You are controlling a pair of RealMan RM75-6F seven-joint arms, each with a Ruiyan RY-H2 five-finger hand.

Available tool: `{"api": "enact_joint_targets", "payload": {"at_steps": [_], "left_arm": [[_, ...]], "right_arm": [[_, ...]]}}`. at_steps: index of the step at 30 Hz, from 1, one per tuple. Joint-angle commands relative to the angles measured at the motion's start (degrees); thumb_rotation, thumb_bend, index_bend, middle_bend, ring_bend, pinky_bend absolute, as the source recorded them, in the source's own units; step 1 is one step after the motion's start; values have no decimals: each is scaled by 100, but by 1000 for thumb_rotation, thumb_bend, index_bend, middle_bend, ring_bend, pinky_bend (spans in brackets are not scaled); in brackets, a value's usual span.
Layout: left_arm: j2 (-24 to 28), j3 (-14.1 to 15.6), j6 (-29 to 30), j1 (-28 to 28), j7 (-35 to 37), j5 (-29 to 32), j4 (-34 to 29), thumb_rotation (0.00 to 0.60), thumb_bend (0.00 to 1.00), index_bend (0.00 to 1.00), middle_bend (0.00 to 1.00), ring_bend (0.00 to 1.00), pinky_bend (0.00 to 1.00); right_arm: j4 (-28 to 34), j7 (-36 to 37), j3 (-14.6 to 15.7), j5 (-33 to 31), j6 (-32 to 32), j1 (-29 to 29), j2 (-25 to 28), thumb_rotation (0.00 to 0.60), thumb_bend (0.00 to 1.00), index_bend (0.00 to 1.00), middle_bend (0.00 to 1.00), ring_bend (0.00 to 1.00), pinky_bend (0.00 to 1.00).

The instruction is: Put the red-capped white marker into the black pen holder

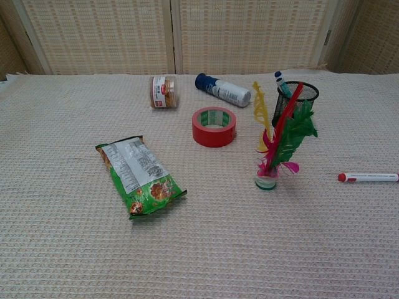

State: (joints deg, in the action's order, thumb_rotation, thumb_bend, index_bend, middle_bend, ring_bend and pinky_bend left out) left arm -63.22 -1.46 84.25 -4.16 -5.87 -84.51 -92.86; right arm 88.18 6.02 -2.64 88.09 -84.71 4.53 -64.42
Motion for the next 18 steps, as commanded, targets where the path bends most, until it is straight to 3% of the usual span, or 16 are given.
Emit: {"api": "enact_joint_targets", "payload": {"at_steps": [1,18], "left_arm": [[5,-1,6,4,-4,2,-10,600,414,167,8,0,242],[56,14,173,67,-27,-118,-132,600,417,167,8,0,245]], "right_arm": [[-11,3,-4,-12,11,4,-3,600,276,385,271,290,222],[-7,-131,31,13,120,60,-69,600,276,399,271,290,222]]}}
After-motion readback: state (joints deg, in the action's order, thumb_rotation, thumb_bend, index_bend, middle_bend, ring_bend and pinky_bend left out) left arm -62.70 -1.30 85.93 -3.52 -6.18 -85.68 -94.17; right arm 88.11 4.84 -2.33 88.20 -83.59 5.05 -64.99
